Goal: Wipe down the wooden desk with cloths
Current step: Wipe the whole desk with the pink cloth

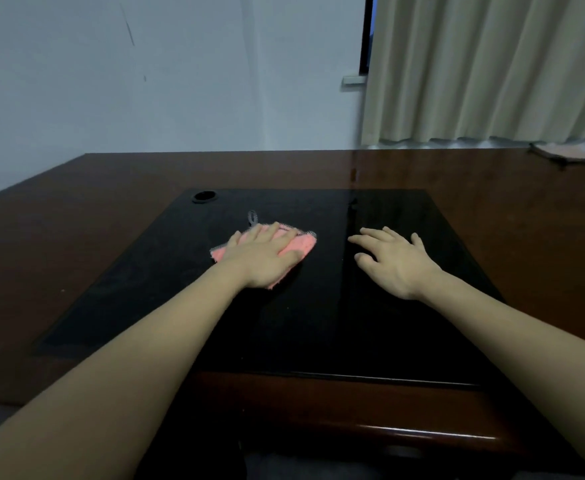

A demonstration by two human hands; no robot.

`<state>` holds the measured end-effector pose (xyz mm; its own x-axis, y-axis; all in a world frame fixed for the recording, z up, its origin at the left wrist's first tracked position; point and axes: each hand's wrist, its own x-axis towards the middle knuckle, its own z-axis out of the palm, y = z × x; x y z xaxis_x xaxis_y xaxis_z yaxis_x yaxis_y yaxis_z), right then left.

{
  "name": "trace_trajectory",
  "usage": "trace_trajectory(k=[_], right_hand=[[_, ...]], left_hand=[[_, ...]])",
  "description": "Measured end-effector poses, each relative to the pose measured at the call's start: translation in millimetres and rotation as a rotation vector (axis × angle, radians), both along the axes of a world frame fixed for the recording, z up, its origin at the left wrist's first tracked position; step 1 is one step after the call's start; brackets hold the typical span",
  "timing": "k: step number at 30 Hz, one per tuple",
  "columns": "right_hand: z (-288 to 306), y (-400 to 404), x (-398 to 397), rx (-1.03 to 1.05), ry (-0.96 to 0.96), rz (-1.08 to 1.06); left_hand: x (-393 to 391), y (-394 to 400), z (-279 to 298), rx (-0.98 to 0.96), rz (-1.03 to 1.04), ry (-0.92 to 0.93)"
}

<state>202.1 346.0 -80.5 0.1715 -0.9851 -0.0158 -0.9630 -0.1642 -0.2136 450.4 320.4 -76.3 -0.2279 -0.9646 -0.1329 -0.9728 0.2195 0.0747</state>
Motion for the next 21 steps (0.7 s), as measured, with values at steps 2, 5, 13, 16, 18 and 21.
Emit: trace_trajectory(k=[2, 5, 13, 16, 18, 21], right_hand=[[-0.5, -1.0, 0.5, 0.002, 0.005, 0.000], [-0.7, -2.1, -0.5, 0.008, 0.010, 0.004], [-1.9, -2.1, -2.0, 0.011, 0.018, 0.016], [-2.1, -2.4, -1.3, 0.012, 0.024, 0.008], [-3.0, -2.2, -1.3, 0.015, 0.022, 0.003], [-1.9, -1.3, -0.1, 0.024, 0.016, -0.001]], left_hand=[[4.0, 38.3, 1.7, 0.017, -0.096, -0.012], [8.8, 102.5, 1.7, 0.027, -0.187, -0.009], [5.0, 145.2, 1.4, 0.049, -0.123, 0.023], [8.9, 100.5, 1.8, 0.034, -0.047, -0.006], [7.4, 66.7, 2.1, 0.029, 0.027, -0.002], [-1.5, 35.2, 3.5, 0.031, 0.113, 0.015]])
